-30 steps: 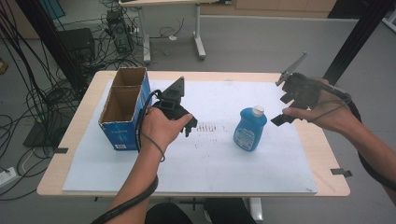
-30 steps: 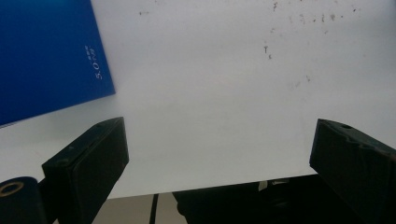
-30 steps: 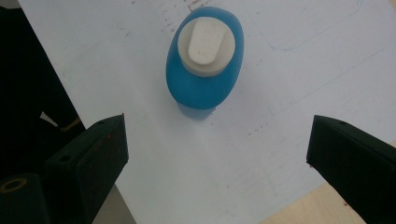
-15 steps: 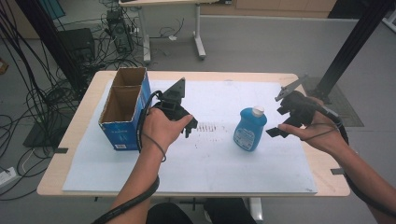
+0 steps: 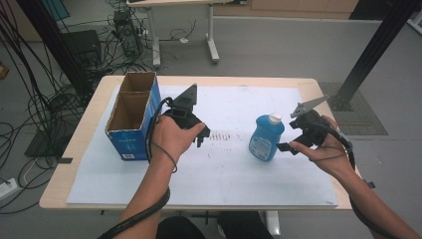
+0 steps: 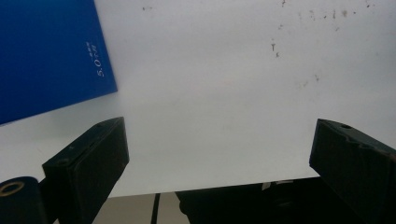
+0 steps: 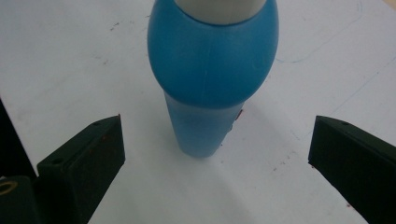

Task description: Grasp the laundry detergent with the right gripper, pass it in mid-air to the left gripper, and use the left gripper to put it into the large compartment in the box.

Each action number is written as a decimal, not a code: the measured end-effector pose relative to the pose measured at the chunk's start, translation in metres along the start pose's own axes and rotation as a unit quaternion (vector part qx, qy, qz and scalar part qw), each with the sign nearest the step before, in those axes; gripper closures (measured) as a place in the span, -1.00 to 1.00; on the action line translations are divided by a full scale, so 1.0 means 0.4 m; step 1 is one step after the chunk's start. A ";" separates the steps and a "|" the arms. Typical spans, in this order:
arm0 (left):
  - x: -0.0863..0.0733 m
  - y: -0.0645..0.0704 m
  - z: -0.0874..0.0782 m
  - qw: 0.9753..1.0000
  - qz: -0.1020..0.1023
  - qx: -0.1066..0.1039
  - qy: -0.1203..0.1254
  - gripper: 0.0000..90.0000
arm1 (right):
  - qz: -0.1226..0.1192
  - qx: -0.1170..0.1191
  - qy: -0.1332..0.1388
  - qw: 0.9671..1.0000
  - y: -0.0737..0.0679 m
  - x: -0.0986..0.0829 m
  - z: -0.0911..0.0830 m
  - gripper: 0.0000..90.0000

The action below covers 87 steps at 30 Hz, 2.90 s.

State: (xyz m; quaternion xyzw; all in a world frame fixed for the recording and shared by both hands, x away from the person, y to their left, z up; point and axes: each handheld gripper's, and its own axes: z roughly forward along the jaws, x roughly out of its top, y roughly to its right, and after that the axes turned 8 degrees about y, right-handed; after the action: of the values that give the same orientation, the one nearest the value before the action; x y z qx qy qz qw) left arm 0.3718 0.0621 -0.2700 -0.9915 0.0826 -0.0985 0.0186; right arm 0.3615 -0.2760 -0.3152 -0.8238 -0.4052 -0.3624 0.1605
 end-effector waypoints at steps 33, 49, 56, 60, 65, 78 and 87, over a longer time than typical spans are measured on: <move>-0.004 -0.018 0.011 1.000 -0.003 0.000 0.002 -0.88 | 0.041 -0.039 0.122 0.991 -0.053 -0.097 0.111 -0.96; -0.004 -0.018 0.010 1.000 -0.003 0.005 0.001 -0.88 | 0.069 -0.039 0.157 0.984 -0.050 -0.133 0.161 -0.96; 0.001 -0.010 0.012 1.000 -0.002 0.002 0.002 -0.89 | 0.065 -0.040 0.163 0.984 -0.046 -0.131 0.163 -0.96; 0.002 -0.008 0.012 1.000 -0.001 0.001 0.001 -0.89 | 0.064 -0.042 0.169 0.983 -0.044 -0.131 0.162 -0.97; 0.003 -0.006 0.015 1.000 0.000 0.001 -0.002 -0.89 | 0.065 -0.044 0.173 0.982 -0.044 -0.132 0.162 -0.97; 0.005 -0.004 0.017 1.000 0.001 0.003 0.000 -0.89 | 0.063 -0.045 0.180 0.981 -0.042 -0.132 0.159 -0.97; 0.005 -0.003 0.019 1.000 0.002 0.004 -0.002 -0.89 | 0.061 -0.048 0.187 0.979 -0.044 -0.128 0.154 -0.97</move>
State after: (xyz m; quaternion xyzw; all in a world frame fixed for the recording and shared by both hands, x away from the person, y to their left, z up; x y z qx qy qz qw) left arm 0.3755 0.0630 -0.2771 -0.9915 0.0839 -0.0971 0.0234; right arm 0.3557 -0.2590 -0.3952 -0.7718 -0.2991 -0.5180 0.2158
